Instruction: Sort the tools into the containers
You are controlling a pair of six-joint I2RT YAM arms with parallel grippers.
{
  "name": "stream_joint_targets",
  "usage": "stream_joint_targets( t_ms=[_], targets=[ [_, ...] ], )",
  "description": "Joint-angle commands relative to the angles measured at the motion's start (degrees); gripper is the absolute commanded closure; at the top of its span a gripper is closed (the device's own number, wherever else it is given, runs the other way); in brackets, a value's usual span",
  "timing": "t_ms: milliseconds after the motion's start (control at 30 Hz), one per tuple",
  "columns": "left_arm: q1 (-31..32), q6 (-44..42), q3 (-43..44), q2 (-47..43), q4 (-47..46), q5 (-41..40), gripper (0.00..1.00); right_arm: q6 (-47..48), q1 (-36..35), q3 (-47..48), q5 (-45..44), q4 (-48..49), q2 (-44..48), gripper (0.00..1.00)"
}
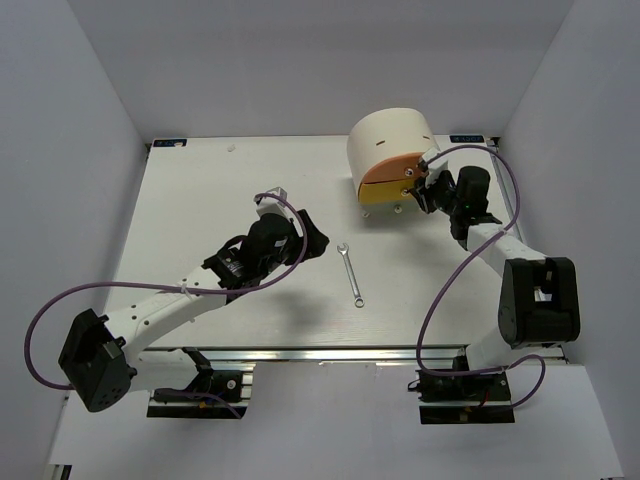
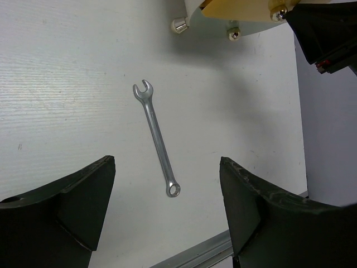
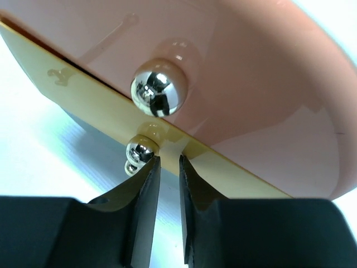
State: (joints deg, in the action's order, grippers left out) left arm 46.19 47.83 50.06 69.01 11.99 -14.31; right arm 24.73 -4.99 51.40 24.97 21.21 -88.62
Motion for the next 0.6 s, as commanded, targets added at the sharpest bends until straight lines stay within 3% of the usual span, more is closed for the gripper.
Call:
stream_joint_targets(
  t_ms=[0,367,567],
  targets=[
    [-0.05,-0.11,0.03,-0.55,-0.39,0.51,0.15,-3.19,-0.10,1.25,-0.45,6.91,-0.76,0.73],
    [0.04,-0.20,-0.05,-0.11,-0.74,0.59,0.15,-9.60,-0.10,1.25,-0.63,9.72,-1.47,0.74],
    [-0.05,-0.64,0.12,0.07,-0.91,0.77,0.20,-11.81,0.07,1.16,2.27,5.88,1.07,0.94]
  ],
)
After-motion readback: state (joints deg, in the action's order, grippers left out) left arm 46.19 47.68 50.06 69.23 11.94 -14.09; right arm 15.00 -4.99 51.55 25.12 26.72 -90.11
